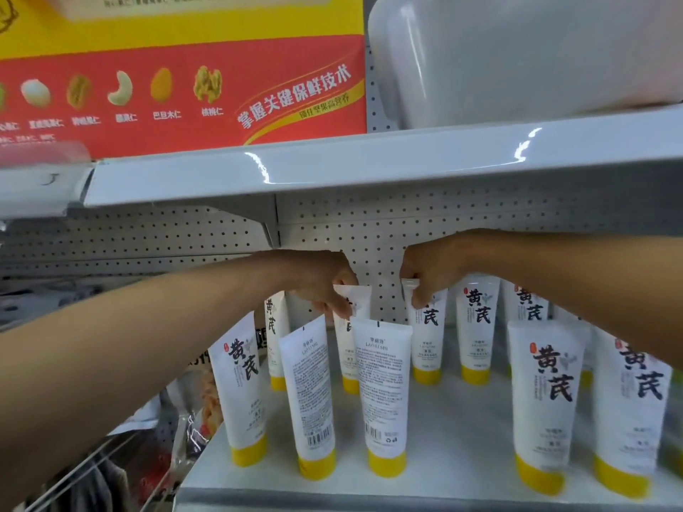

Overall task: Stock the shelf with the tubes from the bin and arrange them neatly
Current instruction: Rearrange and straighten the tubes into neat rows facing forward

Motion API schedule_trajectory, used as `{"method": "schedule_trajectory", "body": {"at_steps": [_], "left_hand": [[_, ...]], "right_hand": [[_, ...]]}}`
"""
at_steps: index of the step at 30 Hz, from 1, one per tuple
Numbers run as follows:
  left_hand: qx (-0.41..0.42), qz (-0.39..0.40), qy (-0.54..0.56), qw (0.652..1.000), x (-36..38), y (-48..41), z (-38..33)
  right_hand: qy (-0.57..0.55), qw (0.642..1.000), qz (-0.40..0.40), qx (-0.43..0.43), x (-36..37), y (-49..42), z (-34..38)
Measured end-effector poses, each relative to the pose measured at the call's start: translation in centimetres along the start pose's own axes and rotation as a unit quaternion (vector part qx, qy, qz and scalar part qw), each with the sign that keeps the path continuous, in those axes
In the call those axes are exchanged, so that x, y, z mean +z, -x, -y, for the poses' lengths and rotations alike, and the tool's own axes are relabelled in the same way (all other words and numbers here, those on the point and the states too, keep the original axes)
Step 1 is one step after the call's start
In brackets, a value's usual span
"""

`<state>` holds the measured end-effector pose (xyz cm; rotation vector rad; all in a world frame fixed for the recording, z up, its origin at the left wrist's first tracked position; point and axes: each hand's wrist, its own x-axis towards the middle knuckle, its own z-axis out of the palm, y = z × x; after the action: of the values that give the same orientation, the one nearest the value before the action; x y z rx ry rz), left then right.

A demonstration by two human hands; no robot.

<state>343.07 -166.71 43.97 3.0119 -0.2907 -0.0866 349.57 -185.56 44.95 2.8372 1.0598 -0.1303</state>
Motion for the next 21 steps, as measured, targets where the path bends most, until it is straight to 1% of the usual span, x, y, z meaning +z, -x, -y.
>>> {"method": "schedule_trajectory", "body": {"at_steps": [2, 7, 14, 21], "left_hand": [[-0.005, 0.001, 0.026, 1.0, 0.1, -0.5, -0.1], [-0.001, -0.003, 0.046, 0.999, 0.5, -1.7, -0.5], [0.015, 0.0, 0.056, 0.998, 0.7, -2.9, -1.5], [0.013, 0.002, 0.059, 0.998, 0.7, -3.3, -1.4]], "right_hand": [[-0.011, 1.0, 0.006, -0.013, 0.0, 0.2, 0.1], [-0.031, 0.999, -0.004, -0.026, 0.1, 0.7, 0.3], [-0.063, 0.998, 0.0, -0.02, 0.2, 1.0, 0.3], [-0.056, 0.998, -0.003, -0.022, 0.4, 0.9, 0.2]]}}
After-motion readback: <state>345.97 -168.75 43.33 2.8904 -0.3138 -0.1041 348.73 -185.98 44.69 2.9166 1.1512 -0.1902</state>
